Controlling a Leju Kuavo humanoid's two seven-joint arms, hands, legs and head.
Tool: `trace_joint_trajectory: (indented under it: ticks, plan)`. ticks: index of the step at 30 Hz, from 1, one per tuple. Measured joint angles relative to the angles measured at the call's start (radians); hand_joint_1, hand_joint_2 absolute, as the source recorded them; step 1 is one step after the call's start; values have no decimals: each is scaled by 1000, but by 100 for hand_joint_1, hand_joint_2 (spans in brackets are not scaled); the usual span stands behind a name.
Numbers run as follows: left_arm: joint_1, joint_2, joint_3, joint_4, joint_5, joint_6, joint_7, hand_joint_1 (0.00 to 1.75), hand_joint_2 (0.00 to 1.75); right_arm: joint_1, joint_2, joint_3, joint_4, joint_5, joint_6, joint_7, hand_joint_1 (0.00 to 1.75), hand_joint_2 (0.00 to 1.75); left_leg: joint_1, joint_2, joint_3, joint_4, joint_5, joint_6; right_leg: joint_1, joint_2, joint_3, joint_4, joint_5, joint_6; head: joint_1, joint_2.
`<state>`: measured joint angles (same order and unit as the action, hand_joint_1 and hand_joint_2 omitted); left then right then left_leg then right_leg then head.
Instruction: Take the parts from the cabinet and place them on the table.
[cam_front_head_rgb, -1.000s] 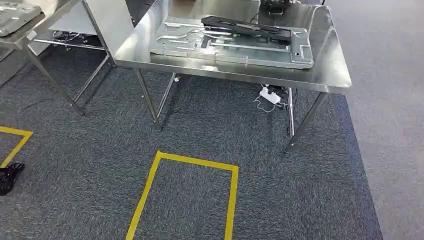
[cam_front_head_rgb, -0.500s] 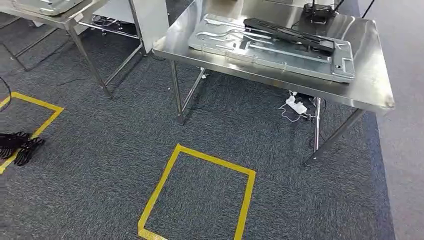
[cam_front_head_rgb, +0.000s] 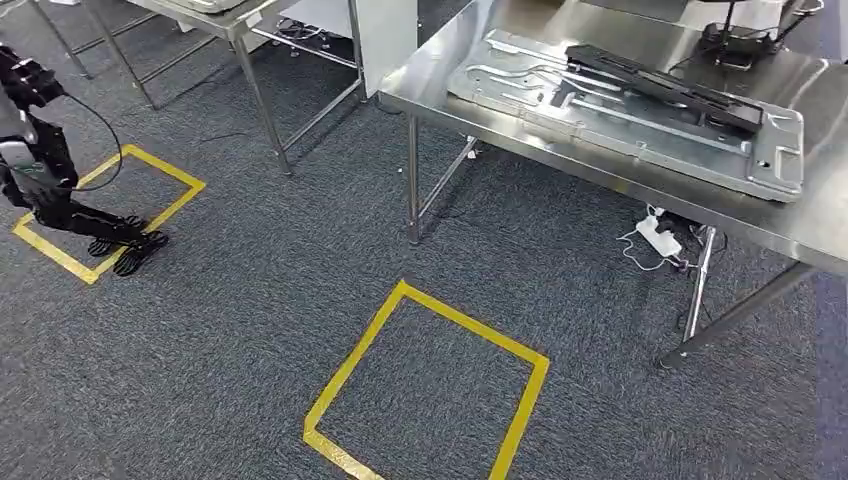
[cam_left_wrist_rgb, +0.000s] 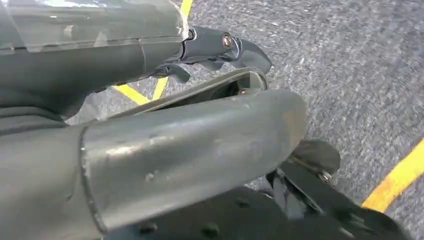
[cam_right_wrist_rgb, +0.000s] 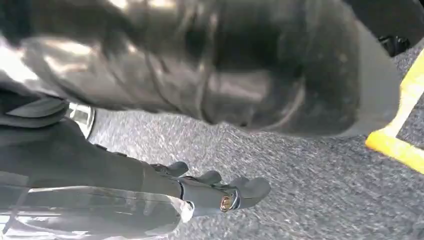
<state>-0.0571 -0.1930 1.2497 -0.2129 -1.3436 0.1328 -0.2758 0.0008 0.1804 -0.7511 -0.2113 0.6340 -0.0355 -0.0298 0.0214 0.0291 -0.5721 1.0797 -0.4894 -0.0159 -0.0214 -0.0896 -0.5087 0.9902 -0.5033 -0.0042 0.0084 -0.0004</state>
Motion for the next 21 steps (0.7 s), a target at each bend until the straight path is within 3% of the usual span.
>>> trace_joint_trajectory:
  ticks: [1,2,5,6,7,8,10,11,12,13,14,15,16,17,18,20,21]
  plan:
    - [-3,0,0,0,0,0,-1,0,0,0,0,0,0,1,0,0,0,0,-2,48,29,-56,0,0,4,-7,-1,8,-6,8,0,0]
    - [-7,0,0,0,1,0,-2,0,0,0,0,0,0,2,0,2,0,0,-10,41,31,-64,-4,16,9,-17,-4,17,-14,16,2,0]
    - [-1,2,0,0,7,-9,-3,0,0,-7,1,2,1,10,0,8,0,0,-15,13,18,-61,-2,35,7,-42,5,14,-11,30,3,0]
    - [-1,6,0,0,11,-21,-6,0,0,-8,0,5,1,13,4,8,0,0,-7,4,28,-71,6,48,-1,-23,4,21,-21,41,3,0]
    - [-1,10,0,0,11,-33,-9,0,0,-6,-3,5,1,16,8,9,0,0,-8,-4,26,-72,9,53,-2,32,-4,43,-44,44,4,0]
    - [-2,13,1,-1,13,-40,-11,0,0,-5,-3,7,1,19,16,9,0,0,-9,-11,22,-72,13,59,-3,67,-28,95,-84,44,4,0]
    - [-3,16,0,-2,13,-45,-16,0,0,-1,-5,9,1,24,17,9,0,0,-13,-35,14,-71,16,64,-1,85,-106,257,-161,43,3,0]
    - [-3,17,1,-2,13,-46,-17,0,0,-1,-5,9,2,26,18,9,0,0,-16,-49,12,-70,17,65,0,86,-135,312,-171,42,3,0]
    - [-2,17,1,-2,13,-46,-18,0,0,0,-5,10,2,26,18,9,0,0,-17,-62,11,-68,17,65,0,86,-140,318,-156,39,3,0]
    - [-1,18,1,-2,13,-46,-18,0,0,0,-5,10,2,26,18,9,0,0,-19,-77,11,-66,17,65,0,88,-123,278,-118,34,3,0]
    - [0,18,1,-2,12,-46,-18,0,0,-1,-5,11,2,26,18,9,0,0,-20,-94,13,-64,17,65,1,94,-86,195,-65,27,3,0]
    - [-1,18,1,-2,12,-45,-18,0,0,0,-5,11,2,26,19,9,0,0,-22,-108,14,-63,17,65,5,113,-46,107,-19,18,3,0]
    - [0,15,1,-2,12,-45,-18,0,0,1,-9,11,2,26,23,9,0,0,-17,-117,10,-63,18,63,5,176,-22,46,-11,5,3,0]
    - [-4,16,1,-3,11,-45,-18,0,0,2,-14,12,2,26,25,9,0,0,-22,-128,3,-58,20,56,3,201,-20,26,-11,0,3,0]
    - [-5,17,1,-3,10,-45,-18,0,0,0,-12,12,3,27,27,9,0,0,-12,-140,-3,-59,24,48,9,185,-19,26,-11,4,4,0]
    - [-1,17,1,-3,6,-47,-21,0,0,-4,-12,12,3,29,30,9,0,0,-5,-166,-6,-69,31,30,14,165,-16,21,-9,-3,4,0]
    - [1,19,1,-3,3,-48,-21,0,0,-6,-12,13,2,30,30,9,0,0,-13,-176,-7,-74,35,22,5,151,-8,2,0,-7,4,0]
